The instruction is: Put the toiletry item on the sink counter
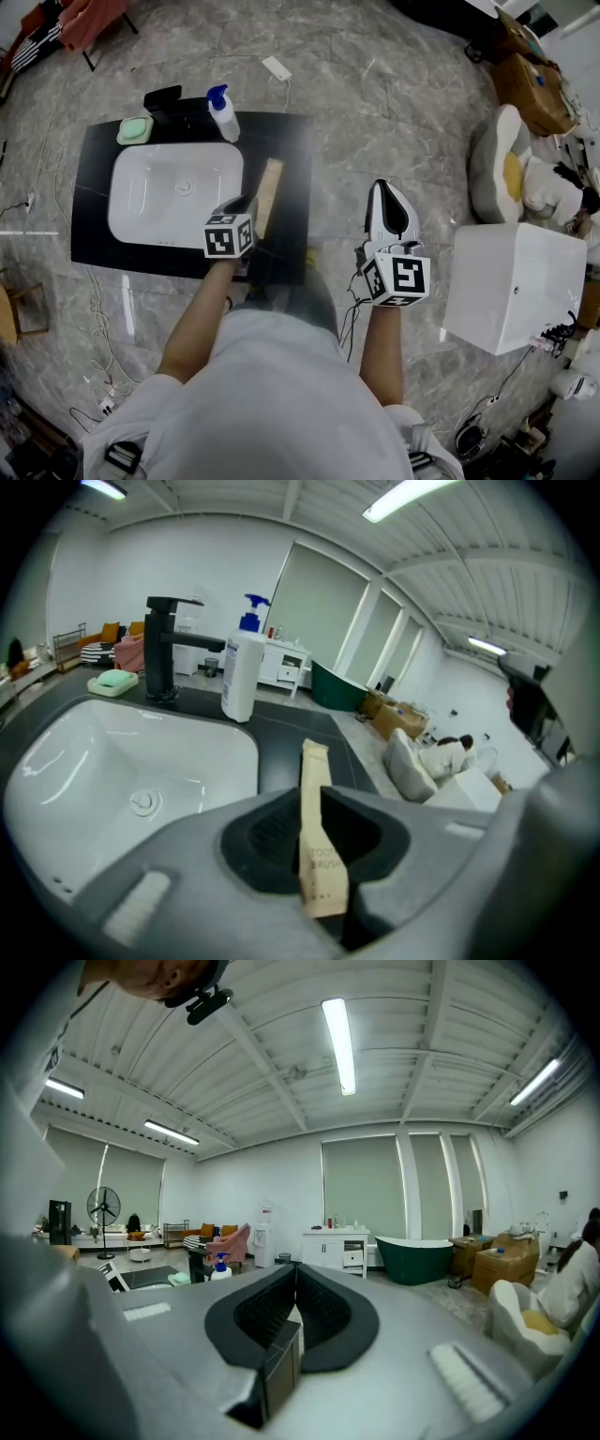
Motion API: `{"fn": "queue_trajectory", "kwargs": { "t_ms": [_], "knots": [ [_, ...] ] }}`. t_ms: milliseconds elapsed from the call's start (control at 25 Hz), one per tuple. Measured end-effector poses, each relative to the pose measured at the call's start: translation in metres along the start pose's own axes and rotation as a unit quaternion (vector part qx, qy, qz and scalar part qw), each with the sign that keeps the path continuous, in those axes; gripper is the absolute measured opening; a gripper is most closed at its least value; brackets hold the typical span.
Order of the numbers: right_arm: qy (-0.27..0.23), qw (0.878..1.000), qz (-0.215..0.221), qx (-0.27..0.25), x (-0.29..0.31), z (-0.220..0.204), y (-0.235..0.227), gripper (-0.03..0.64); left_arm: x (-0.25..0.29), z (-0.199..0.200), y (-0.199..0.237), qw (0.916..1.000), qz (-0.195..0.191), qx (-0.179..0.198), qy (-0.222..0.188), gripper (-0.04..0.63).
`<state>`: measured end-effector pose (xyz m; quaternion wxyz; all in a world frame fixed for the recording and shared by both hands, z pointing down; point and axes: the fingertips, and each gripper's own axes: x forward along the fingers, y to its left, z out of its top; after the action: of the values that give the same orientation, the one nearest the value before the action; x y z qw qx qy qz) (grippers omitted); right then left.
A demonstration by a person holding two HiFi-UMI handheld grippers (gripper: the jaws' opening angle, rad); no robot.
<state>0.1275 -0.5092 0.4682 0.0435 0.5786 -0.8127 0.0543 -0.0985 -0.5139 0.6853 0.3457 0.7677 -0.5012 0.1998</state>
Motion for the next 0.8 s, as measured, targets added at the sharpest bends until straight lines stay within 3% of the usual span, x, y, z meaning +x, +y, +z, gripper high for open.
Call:
{"fn": "queue_trajectory", "kwargs": {
  "t_ms": [320, 800],
  "knots": [
    [-0.008, 1.0, -0.006, -0.003, -0.023, 0.009, 0.019, 0.003, -0.039, 0.027, -0.009, 0.9985, -0.007, 0.029, -0.046, 0.036],
    [-0.031, 0.999, -0.019, 0.0, -0.064, 0.027, 0.05, 0.003, -0.116, 0.065, -0.025, 0.9894, -0.018, 0.08, -0.12, -0.002]
  ]
}}
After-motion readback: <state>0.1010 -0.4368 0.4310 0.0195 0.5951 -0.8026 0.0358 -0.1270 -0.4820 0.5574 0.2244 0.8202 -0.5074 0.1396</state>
